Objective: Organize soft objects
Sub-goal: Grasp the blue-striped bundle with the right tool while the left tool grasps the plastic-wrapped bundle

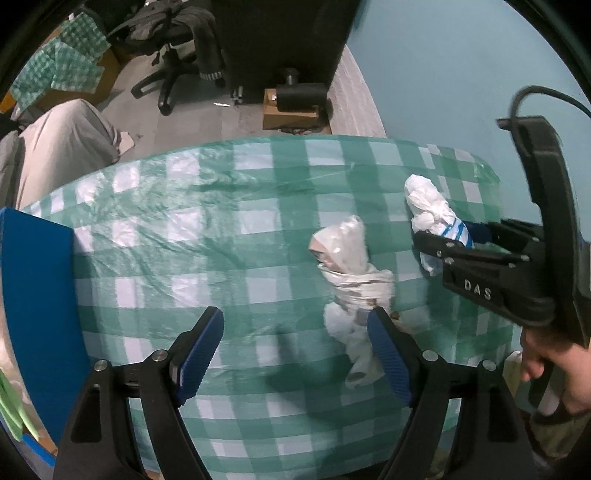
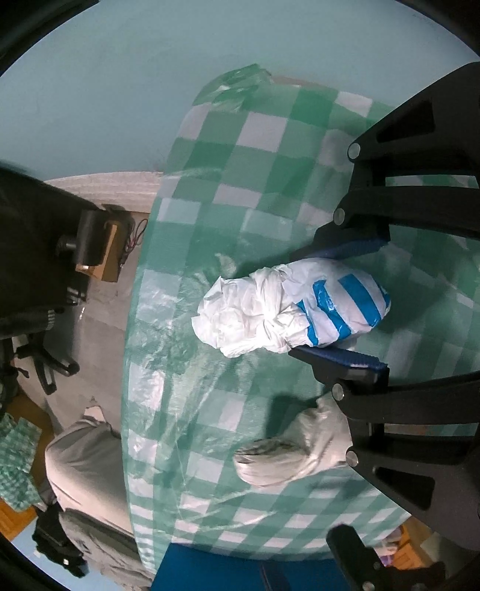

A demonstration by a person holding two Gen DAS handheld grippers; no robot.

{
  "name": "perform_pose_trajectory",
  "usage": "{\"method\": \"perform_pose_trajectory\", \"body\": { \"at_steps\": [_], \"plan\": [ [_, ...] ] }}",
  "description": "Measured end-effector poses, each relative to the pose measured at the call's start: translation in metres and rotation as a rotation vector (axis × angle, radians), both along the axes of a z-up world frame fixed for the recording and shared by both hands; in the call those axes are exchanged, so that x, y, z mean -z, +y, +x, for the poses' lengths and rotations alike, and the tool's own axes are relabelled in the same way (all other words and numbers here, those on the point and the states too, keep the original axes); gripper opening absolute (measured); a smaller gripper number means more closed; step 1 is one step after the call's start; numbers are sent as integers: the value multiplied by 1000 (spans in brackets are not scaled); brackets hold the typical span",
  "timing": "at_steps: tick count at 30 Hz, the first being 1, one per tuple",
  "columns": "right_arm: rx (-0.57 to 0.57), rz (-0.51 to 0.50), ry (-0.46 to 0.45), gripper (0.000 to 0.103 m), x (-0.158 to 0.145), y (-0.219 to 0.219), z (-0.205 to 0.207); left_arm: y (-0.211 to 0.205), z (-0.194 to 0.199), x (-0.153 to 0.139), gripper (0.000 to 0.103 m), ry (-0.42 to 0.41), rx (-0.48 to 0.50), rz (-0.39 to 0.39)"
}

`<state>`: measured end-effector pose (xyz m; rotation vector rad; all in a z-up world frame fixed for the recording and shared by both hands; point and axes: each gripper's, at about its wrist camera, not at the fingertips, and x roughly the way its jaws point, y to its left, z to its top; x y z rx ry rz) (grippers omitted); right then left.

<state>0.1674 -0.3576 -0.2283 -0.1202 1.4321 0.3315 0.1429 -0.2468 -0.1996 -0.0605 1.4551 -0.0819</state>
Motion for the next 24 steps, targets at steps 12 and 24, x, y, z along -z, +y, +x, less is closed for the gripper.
{"method": "perform_pose_trajectory", "body": {
  "at_steps": [12, 24],
  "plan": [
    [85, 11, -14, 41, -17, -33, -36, -38, 6, 24, 86, 36, 35, -33],
    [139, 31, 12, 41, -17, -50, -48, -49, 7, 52, 84, 72, 76, 14]
  ]
}}
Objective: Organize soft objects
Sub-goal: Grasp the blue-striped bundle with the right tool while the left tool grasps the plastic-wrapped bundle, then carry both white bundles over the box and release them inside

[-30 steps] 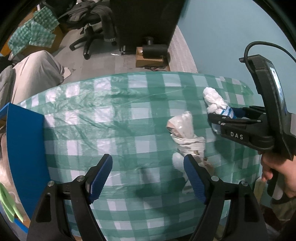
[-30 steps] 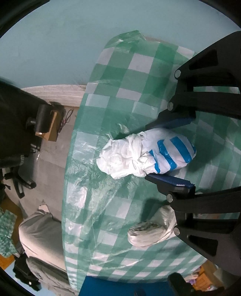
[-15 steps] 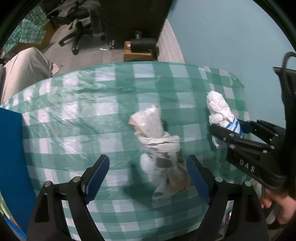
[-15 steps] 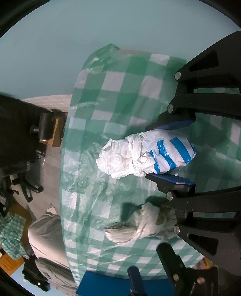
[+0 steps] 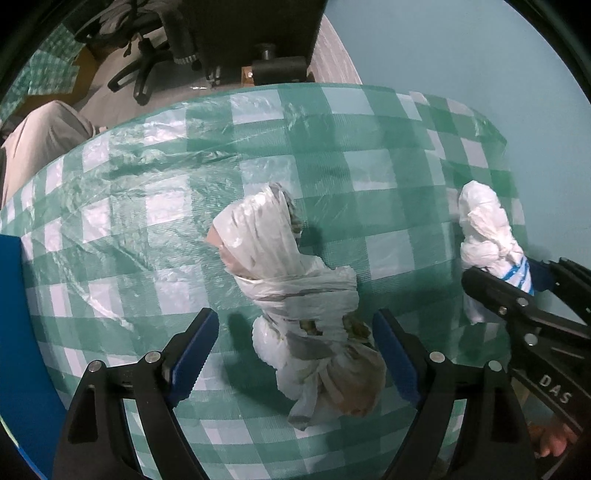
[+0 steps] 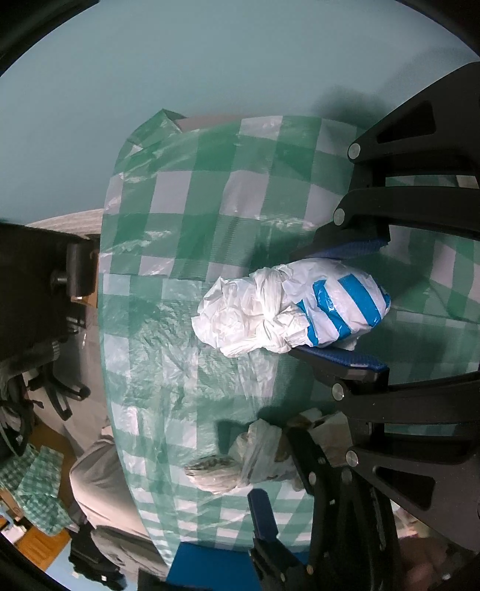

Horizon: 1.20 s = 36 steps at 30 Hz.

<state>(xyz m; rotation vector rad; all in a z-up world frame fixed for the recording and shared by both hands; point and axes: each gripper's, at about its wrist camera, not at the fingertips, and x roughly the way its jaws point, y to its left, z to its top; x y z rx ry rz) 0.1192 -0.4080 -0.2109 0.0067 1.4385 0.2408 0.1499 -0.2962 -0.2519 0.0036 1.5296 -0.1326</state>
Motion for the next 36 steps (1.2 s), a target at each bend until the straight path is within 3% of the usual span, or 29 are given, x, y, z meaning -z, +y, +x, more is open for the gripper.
{"method": "perform_pose_trajectory", "body": {
  "at_steps": [3, 4, 5, 14, 26, 36],
  "plan": [
    [-2, 2, 2, 41, 0, 2, -1, 1, -2, 2, 59, 0, 14, 6],
    [-6, 2, 1, 41, 0, 2, 0, 2, -2, 2, 44, 5, 19, 0],
    [-9, 2, -1, 41, -1, 2, -1, 4, -3, 2, 42, 6, 23, -3],
    [-40, 6, -29, 41, -14, 17, -7, 26, -19, -22, 39, -57, 35, 13],
    [-93, 18, -77, 41, -48, 60, -11, 63, -44, -77, 38, -167, 28, 45],
    [-138, 27, -111, 41, -76, 100, -16, 104, -60, -118, 38, -228, -24, 18]
  ]
}}
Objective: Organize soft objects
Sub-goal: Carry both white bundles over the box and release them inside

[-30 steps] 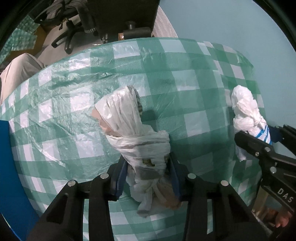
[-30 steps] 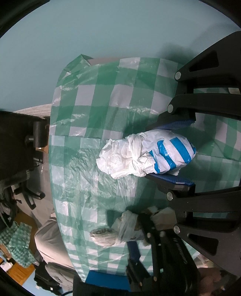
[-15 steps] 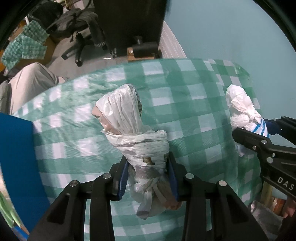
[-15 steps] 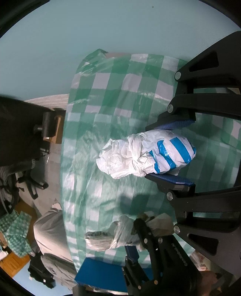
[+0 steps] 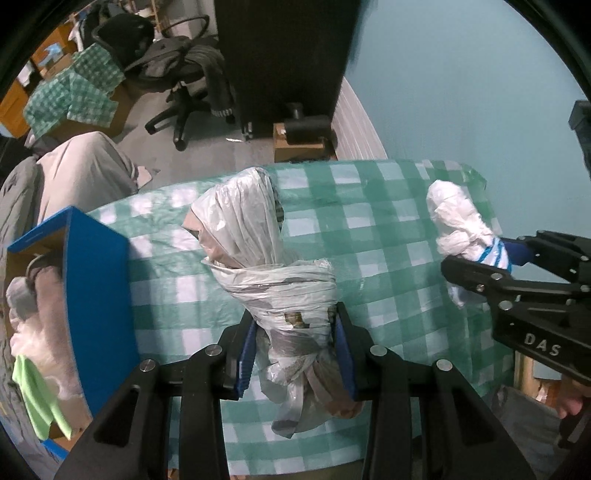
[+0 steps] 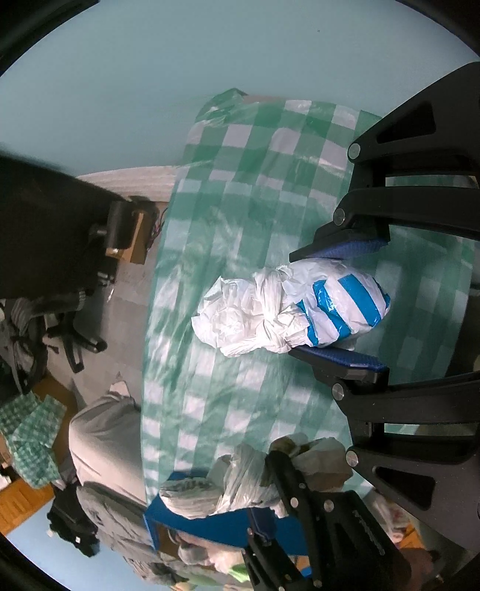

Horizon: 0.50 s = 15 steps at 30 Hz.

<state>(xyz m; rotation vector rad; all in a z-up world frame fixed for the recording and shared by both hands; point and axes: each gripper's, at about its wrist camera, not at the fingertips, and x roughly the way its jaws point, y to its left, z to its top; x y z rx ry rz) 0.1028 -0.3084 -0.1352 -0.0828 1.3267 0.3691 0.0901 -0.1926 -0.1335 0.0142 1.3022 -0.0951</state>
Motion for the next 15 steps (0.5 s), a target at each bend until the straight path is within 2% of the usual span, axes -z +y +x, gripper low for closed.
{"method": "perform_pose_trajectory", "body": {
  "at_steps": [15],
  "plan": [
    [-101, 39, -24, 41, -22, 77, -7, 76, -32, -34, 38, -41, -100, -33]
  ]
}}
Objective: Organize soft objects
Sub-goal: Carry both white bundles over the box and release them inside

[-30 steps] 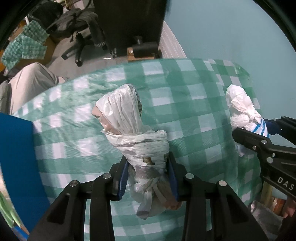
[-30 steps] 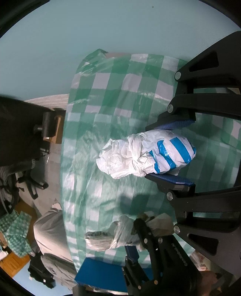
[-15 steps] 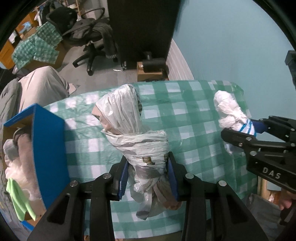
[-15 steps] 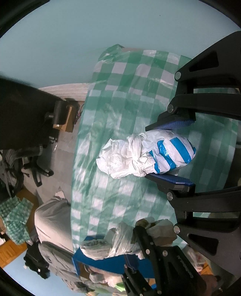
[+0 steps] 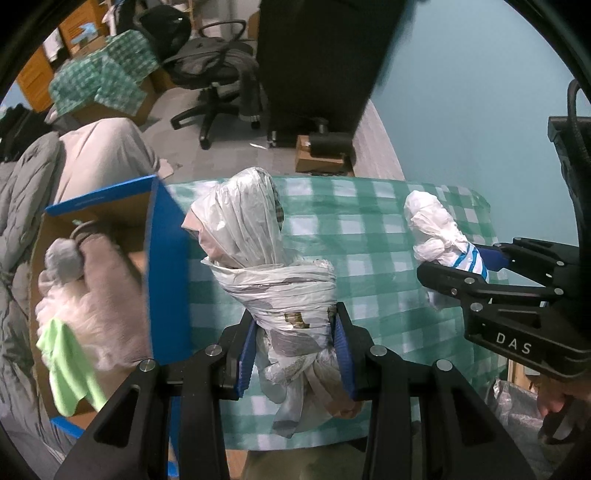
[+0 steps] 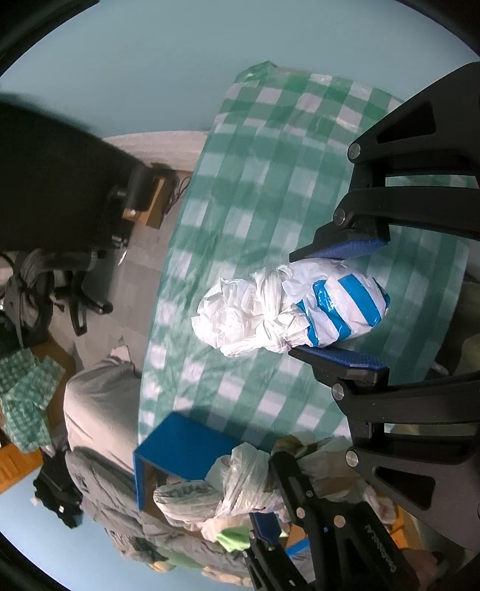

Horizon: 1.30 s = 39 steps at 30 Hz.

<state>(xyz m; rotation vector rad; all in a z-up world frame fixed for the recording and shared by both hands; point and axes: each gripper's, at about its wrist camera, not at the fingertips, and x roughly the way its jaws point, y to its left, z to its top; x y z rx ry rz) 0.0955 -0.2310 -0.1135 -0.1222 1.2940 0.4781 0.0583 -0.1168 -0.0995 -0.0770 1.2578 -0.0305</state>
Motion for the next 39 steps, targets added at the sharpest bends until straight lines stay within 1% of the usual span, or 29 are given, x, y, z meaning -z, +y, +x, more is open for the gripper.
{"method": "perform_pose_trajectory", "body": {
  "at_steps": [5, 10, 20, 30, 39],
  "plan": [
    [-36, 14, -9, 41, -7, 28, -1, 32, -10, -4, 38, -5, -49, -15],
    [-69, 24, -16, 41, -12, 54, -3, 63, -19, -6, 38, -3, -88, -3],
    [-124, 37, -31, 41, -23, 105, -5, 107, -29, -13, 38, -20, -151, 8],
    [-176, 48, -52, 41, -33, 153, -4, 147, -27, -18, 38, -33, -188, 11],
    [-219, 50, -52, 41, -30, 198, 5, 184, -19, -17, 38, -43, -209, 19]
  ]
}}
